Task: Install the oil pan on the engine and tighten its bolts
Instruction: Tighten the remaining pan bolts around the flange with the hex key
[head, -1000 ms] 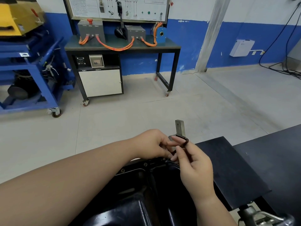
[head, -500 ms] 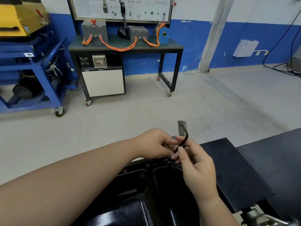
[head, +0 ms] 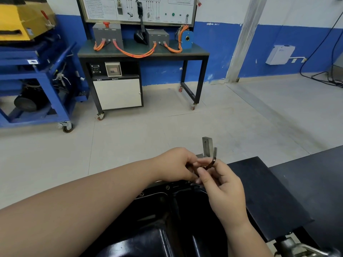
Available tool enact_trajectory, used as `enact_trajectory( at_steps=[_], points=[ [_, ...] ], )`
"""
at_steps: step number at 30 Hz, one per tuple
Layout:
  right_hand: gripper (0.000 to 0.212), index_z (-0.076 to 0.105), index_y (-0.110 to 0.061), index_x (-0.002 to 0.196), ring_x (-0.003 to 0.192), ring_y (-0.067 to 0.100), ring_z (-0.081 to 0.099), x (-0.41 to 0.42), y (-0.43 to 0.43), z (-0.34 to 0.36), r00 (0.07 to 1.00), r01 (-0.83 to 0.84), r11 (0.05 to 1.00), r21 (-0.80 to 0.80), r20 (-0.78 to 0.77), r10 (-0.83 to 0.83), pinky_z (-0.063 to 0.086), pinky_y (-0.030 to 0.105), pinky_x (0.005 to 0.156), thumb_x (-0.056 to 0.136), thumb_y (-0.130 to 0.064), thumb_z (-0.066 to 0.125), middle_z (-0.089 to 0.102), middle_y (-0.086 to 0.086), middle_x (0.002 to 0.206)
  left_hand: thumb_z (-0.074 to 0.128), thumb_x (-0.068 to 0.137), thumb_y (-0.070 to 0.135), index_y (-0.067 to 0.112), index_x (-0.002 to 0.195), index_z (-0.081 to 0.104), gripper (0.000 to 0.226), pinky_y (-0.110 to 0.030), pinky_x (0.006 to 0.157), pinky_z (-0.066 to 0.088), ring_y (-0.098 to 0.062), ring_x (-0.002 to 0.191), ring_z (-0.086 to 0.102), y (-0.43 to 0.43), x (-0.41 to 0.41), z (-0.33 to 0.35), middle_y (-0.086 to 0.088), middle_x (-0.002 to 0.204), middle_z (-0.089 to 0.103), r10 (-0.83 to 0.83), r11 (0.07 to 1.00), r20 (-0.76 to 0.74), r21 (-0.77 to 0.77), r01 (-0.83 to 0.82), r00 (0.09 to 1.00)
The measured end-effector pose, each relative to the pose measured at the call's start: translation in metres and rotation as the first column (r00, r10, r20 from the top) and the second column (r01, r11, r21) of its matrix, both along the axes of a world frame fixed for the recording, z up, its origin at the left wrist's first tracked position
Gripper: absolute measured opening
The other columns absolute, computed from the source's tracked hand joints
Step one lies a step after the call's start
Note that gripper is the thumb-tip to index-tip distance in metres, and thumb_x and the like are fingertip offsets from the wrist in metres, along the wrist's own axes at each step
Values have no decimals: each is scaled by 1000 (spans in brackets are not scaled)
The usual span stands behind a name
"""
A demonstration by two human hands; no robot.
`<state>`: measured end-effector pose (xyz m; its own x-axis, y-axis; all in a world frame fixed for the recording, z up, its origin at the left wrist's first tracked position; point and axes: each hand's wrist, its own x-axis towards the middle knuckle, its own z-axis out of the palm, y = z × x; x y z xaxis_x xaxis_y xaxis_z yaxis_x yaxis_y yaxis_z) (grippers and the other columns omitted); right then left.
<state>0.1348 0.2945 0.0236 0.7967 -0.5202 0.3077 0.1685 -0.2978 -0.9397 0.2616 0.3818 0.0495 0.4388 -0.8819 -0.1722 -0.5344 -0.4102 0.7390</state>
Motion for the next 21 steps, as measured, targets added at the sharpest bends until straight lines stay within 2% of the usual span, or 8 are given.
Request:
enact_trajectory(
  at_steps=[2,5,8,10,12,16,19,21],
  points=[
    [32,70,-25,93,72,10,66,-1,0,1,998,-55,997,-46,-10,55,52,21,70,87,4,58,70,4,77,70,76,10,18,69,62,13,-25,61,37,-12,62,46,0,1,0,1,63,53,4,1000,1,1,-4,1000],
    [29,72,-21,88,69,8,66,0,-3,1,1000,-28,999,-21,-7,28,52,17,68,85,5,60,72,-2,76,71,77,13,24,67,62,17,-22,57,35,-5,55,42,1,2,-1,8,55,48,-8,1000,-7,-5,8,1000],
    [18,70,-17,69,65,14,66,1,-4,-1,999,46,998,39,-11,-45,56,28,65,76,0,71,70,0,69,74,76,16,25,75,62,14,-18,56,36,-3,53,43,2,1,-2,8,58,51,0,999,-51,-35,-2,999],
    [15,67,-12,67,68,22,67,1,-3,-2,998,60,995,76,-25,-58,57,40,67,72,-1,75,70,4,70,74,75,13,24,78,60,19,-18,57,37,-3,54,45,1,0,-3,7,61,55,-4,999,-65,-47,1,998],
    [18,68,-16,69,71,23,67,2,-3,-1,998,53,994,91,-26,-51,57,42,69,71,1,76,70,6,72,74,75,12,22,76,58,19,-20,57,37,-5,55,45,0,-1,-3,7,61,54,-15,999,-41,-39,13,999],
    [28,70,-23,76,68,19,65,0,-3,4,999,-24,998,66,23,23,55,30,63,79,5,67,70,6,76,72,76,12,24,61,54,26,-19,54,34,-5,54,42,0,-1,0,9,56,49,-4,999,-40,-40,3,999],
    [28,71,-19,88,74,17,68,-2,-4,2,999,-48,997,58,10,48,53,22,62,87,5,57,69,6,73,72,78,13,24,63,57,23,-19,54,34,-6,54,42,1,0,0,7,56,47,13,1000,-35,-27,-14,999],
    [29,72,-19,88,74,14,68,-1,-4,1,999,-33,998,51,-2,34,52,19,62,87,5,56,70,5,74,70,79,13,23,60,56,26,-16,51,32,-1,48,39,1,0,0,8,53,45,25,999,-35,-29,-26,999]
  ],
)
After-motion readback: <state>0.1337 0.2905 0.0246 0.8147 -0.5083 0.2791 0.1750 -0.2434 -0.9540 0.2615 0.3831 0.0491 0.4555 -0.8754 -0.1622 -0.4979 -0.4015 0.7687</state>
